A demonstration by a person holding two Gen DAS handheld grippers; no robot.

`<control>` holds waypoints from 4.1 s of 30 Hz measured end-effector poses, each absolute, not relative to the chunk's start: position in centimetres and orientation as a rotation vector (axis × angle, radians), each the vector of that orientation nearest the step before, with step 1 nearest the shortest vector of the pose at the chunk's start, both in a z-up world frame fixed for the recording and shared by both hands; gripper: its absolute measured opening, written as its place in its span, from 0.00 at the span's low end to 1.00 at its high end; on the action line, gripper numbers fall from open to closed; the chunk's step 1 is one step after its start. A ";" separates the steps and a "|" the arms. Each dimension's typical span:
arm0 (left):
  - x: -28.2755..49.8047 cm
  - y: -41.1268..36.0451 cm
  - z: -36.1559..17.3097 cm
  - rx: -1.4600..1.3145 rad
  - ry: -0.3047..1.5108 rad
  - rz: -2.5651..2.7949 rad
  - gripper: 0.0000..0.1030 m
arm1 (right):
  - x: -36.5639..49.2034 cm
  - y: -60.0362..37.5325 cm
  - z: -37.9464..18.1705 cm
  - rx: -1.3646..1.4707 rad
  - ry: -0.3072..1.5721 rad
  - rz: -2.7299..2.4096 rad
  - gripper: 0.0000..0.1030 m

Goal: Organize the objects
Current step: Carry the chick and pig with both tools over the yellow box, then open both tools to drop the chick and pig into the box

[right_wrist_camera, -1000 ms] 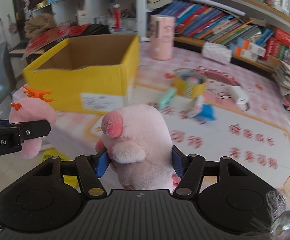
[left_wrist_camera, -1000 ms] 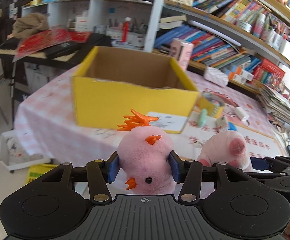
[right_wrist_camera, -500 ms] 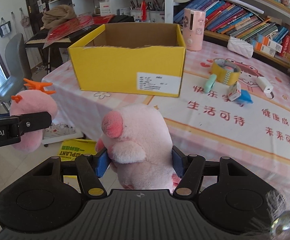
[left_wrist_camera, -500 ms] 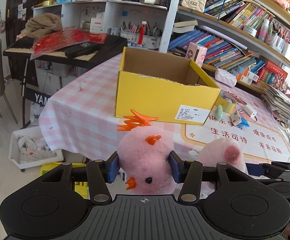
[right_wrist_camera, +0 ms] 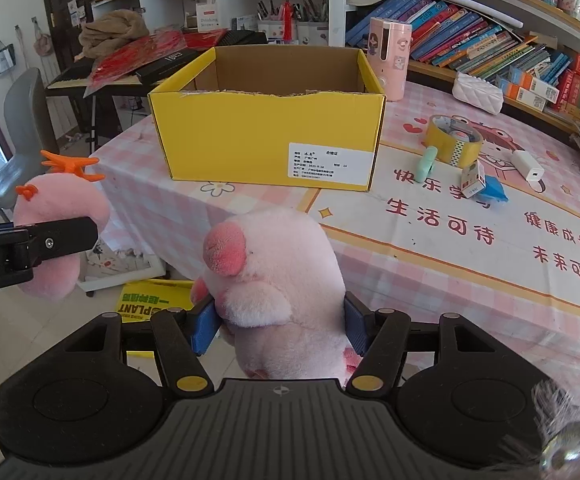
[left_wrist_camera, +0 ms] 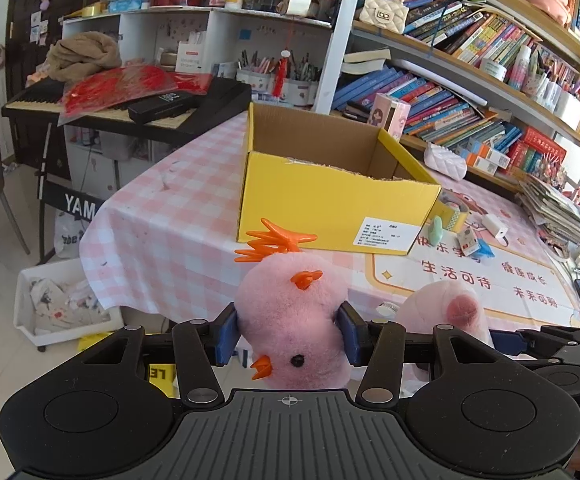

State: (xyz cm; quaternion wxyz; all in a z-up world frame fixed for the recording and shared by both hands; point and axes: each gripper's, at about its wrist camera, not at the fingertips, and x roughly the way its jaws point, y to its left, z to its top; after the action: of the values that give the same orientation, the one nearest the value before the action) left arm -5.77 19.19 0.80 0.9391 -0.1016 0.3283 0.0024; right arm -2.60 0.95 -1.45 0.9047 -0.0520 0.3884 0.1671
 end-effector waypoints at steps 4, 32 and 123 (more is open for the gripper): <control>-5.8 19.4 1.0 -0.207 0.660 -0.003 0.48 | -2.8 1.2 -1.2 -0.111 0.795 0.342 0.58; 1.3 20.3 7.7 -0.211 0.436 -0.012 0.48 | 4.5 2.6 7.0 -0.036 0.526 0.282 0.58; 11.5 17.4 6.2 -0.170 0.435 0.126 0.86 | 18.2 1.1 4.7 -0.160 0.548 0.569 0.80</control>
State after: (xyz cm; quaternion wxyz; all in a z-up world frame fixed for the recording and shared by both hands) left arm 11.52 17.39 6.17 0.9709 -0.0842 0.2152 0.0622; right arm 18.23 1.11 4.65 0.9198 -0.0777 0.2668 0.2770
